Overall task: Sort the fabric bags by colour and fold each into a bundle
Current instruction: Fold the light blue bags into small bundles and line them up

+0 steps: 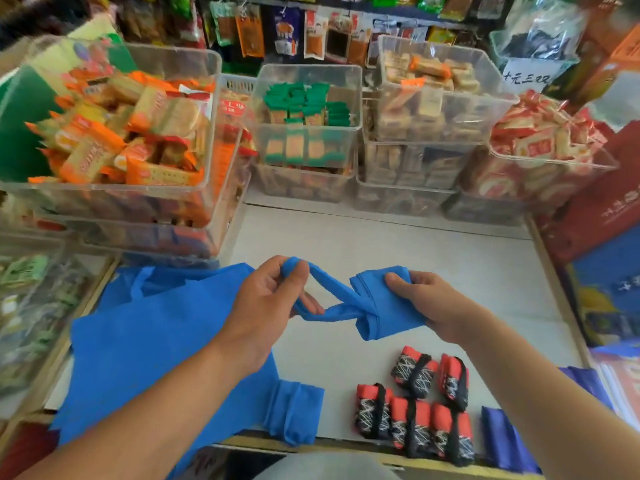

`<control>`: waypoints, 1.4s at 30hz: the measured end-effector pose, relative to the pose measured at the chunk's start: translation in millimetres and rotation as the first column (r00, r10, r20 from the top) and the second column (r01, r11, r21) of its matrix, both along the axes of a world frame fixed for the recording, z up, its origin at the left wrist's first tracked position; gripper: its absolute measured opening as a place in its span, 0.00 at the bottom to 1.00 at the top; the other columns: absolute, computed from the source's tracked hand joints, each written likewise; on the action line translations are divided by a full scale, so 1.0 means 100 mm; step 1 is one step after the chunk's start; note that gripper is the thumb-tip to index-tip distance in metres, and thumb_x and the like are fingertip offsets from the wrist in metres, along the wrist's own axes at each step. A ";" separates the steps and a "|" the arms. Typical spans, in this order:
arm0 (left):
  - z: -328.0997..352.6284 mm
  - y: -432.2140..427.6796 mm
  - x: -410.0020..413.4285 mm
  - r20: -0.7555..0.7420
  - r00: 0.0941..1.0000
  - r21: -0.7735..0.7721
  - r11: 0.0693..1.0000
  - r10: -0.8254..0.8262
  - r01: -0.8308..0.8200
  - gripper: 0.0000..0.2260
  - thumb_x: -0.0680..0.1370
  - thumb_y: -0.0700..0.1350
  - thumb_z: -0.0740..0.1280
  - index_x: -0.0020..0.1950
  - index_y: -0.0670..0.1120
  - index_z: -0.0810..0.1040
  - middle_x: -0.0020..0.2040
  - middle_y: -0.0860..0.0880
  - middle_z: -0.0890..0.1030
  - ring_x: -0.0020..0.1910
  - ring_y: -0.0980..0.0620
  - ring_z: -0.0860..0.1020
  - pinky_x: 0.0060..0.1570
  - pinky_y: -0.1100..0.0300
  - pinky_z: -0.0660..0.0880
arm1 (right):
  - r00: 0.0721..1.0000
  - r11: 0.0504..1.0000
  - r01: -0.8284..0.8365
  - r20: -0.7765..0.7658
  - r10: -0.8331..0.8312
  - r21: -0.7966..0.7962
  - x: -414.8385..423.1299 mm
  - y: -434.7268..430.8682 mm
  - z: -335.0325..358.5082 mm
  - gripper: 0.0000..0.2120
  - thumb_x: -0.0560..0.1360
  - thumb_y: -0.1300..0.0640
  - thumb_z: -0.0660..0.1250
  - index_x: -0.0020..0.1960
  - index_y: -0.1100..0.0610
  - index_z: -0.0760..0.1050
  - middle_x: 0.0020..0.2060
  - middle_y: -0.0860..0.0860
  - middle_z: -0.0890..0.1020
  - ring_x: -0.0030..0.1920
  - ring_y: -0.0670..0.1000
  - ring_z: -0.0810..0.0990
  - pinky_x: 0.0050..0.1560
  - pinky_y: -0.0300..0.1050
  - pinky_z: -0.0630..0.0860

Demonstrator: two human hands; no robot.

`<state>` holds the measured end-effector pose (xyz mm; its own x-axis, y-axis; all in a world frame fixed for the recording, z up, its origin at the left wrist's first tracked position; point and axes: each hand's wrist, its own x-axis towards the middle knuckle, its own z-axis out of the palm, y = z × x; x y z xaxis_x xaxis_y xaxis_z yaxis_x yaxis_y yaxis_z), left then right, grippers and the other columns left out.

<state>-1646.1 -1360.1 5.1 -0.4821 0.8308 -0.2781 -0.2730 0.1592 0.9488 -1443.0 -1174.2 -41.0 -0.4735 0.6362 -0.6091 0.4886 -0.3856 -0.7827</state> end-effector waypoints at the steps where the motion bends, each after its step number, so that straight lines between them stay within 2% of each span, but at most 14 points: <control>1: -0.10 0.04 0.00 0.054 0.997 -0.083 0.995 0.054 -0.049 0.14 0.81 0.54 0.66 0.47 0.43 0.75 0.30 0.42 0.78 0.35 0.47 0.82 0.42 0.56 0.78 | 1.000 1.000 0.024 -0.011 -0.024 -0.011 0.02 -0.03 -0.04 0.17 0.80 0.47 0.70 0.63 0.58 0.80 0.56 0.55 0.87 0.57 0.57 0.85 0.63 0.57 0.80; 5: -0.54 0.05 -0.03 0.157 0.975 -0.445 0.893 0.157 -0.072 0.15 0.84 0.53 0.66 0.49 0.41 0.77 0.26 0.47 0.71 0.29 0.50 0.80 0.32 0.57 0.79 | 0.991 0.996 0.085 -0.111 -0.081 0.035 0.10 -0.27 -0.19 0.15 0.81 0.51 0.70 0.62 0.58 0.80 0.57 0.57 0.86 0.59 0.58 0.84 0.63 0.57 0.79; 10: -0.80 0.02 -0.13 0.231 0.960 -0.645 0.763 0.156 0.032 0.09 0.81 0.47 0.70 0.48 0.41 0.78 0.32 0.48 0.71 0.29 0.52 0.75 0.25 0.61 0.75 | 0.968 0.987 0.036 -0.252 0.004 0.155 0.22 -0.55 -0.27 0.11 0.77 0.50 0.69 0.56 0.55 0.78 0.50 0.53 0.83 0.52 0.52 0.81 0.53 0.49 0.76; 15: -0.83 0.01 -0.14 0.320 0.945 -0.552 0.824 0.068 0.128 0.04 0.81 0.42 0.70 0.50 0.44 0.76 0.39 0.47 0.75 0.30 0.54 0.76 0.24 0.64 0.72 | 0.978 0.986 0.104 -0.195 -0.077 0.134 0.34 -0.37 -0.38 0.13 0.77 0.49 0.71 0.58 0.55 0.80 0.53 0.54 0.85 0.54 0.55 0.83 0.55 0.58 0.78; 17: -0.81 -0.05 -0.20 0.458 0.888 -0.465 0.862 0.037 0.204 0.03 0.82 0.41 0.69 0.49 0.47 0.76 0.39 0.47 0.78 0.30 0.53 0.79 0.23 0.65 0.71 | 0.989 0.985 0.096 -0.130 -0.077 0.144 0.40 -0.30 -0.47 0.13 0.79 0.51 0.72 0.60 0.56 0.79 0.55 0.56 0.85 0.56 0.58 0.84 0.59 0.60 0.80; 21: -0.83 -0.23 -0.32 0.611 0.786 -0.288 0.897 -0.098 0.336 0.07 0.83 0.37 0.63 0.50 0.50 0.76 0.33 0.48 0.69 0.33 0.50 0.76 0.26 0.63 0.69 | 0.994 0.986 0.111 -0.025 -0.109 0.121 0.54 -0.24 -0.65 0.08 0.81 0.56 0.69 0.59 0.57 0.79 0.51 0.53 0.87 0.54 0.58 0.85 0.55 0.56 0.82; 24: -0.88 -0.30 -0.32 0.395 0.892 -0.338 0.867 -0.221 0.365 0.06 0.83 0.35 0.63 0.55 0.43 0.78 0.34 0.43 0.75 0.40 0.45 0.80 0.32 0.58 0.74 | 0.993 0.991 0.119 -0.027 -0.117 0.058 0.53 -0.28 -0.66 0.09 0.81 0.56 0.69 0.59 0.57 0.79 0.52 0.52 0.87 0.51 0.53 0.86 0.51 0.49 0.80; 28: -0.95 -0.31 -0.21 -0.140 0.937 -0.365 0.896 -0.321 0.253 0.04 0.83 0.40 0.65 0.53 0.47 0.80 0.40 0.50 0.82 0.44 0.47 0.81 0.43 0.50 0.79 | 0.994 0.988 0.106 -0.019 -0.104 0.114 0.35 -0.25 -0.61 0.08 0.81 0.56 0.70 0.58 0.56 0.80 0.51 0.52 0.87 0.51 0.52 0.86 0.50 0.48 0.82; 30: -0.91 -0.37 -0.21 -0.616 0.737 -0.170 0.961 -0.277 0.219 0.05 0.81 0.50 0.67 0.51 0.50 0.77 0.47 0.55 0.80 0.48 0.53 0.80 0.49 0.55 0.78 | 0.992 0.985 0.126 -0.021 -0.124 0.118 0.28 -0.20 -0.56 0.09 0.80 0.55 0.71 0.59 0.55 0.80 0.52 0.51 0.87 0.51 0.52 0.87 0.51 0.49 0.82; 32: -0.87 -0.40 -0.21 -0.920 0.362 0.001 0.924 -0.149 0.382 0.20 0.77 0.60 0.70 0.60 0.48 0.76 0.59 0.51 0.79 0.60 0.51 0.78 0.61 0.57 0.74 | 0.992 0.986 0.125 -0.010 -0.125 0.114 0.25 -0.16 -0.52 0.09 0.80 0.54 0.71 0.59 0.55 0.80 0.51 0.51 0.87 0.51 0.52 0.87 0.52 0.49 0.82; 35: -0.94 -0.26 -0.22 -0.988 -0.081 -0.155 0.813 -0.133 0.562 0.36 0.73 0.65 0.74 0.74 0.46 0.72 0.77 0.42 0.70 0.78 0.40 0.66 0.77 0.42 0.62 | 0.996 0.992 0.089 0.002 -0.090 0.091 0.19 -0.14 -0.48 0.09 0.80 0.53 0.71 0.58 0.55 0.81 0.51 0.51 0.88 0.52 0.53 0.86 0.52 0.50 0.81; 37: -1.02 -0.13 -0.28 -0.962 -0.187 -0.270 0.768 -0.197 0.580 0.28 0.74 0.60 0.76 0.67 0.44 0.79 0.78 0.42 0.70 0.79 0.39 0.64 0.77 0.38 0.62 | 0.998 0.997 0.058 -0.014 -0.057 0.052 0.16 -0.13 -0.45 0.10 0.80 0.53 0.71 0.59 0.56 0.81 0.52 0.53 0.87 0.53 0.55 0.86 0.54 0.52 0.81; 39: -1.03 -0.09 -0.37 -0.962 -0.120 -0.263 0.727 -0.244 0.634 0.14 0.76 0.53 0.76 0.52 0.45 0.81 0.70 0.46 0.78 0.76 0.43 0.69 0.74 0.40 0.67 | 0.999 0.999 0.036 -0.017 -0.035 0.023 0.16 -0.12 -0.43 0.12 0.80 0.52 0.70 0.60 0.57 0.80 0.54 0.55 0.87 0.54 0.56 0.86 0.55 0.53 0.81; 42: -0.87 -0.18 -0.38 -0.831 0.214 -0.249 0.687 -0.514 0.683 0.15 0.77 0.58 0.72 0.51 0.48 0.80 0.62 0.52 0.83 0.71 0.56 0.74 0.68 0.54 0.73 | 0.998 0.998 0.057 0.023 -0.058 0.040 0.24 -0.07 -0.45 0.11 0.80 0.53 0.70 0.60 0.57 0.80 0.54 0.55 0.87 0.53 0.55 0.86 0.51 0.50 0.81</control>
<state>-1684.4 -1378.1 -81.5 0.2698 0.9613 0.0551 0.7130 -0.2379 0.6595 -1419.4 -1181.2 -86.5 -0.4206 0.6857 -0.5940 0.4854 -0.3831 -0.7859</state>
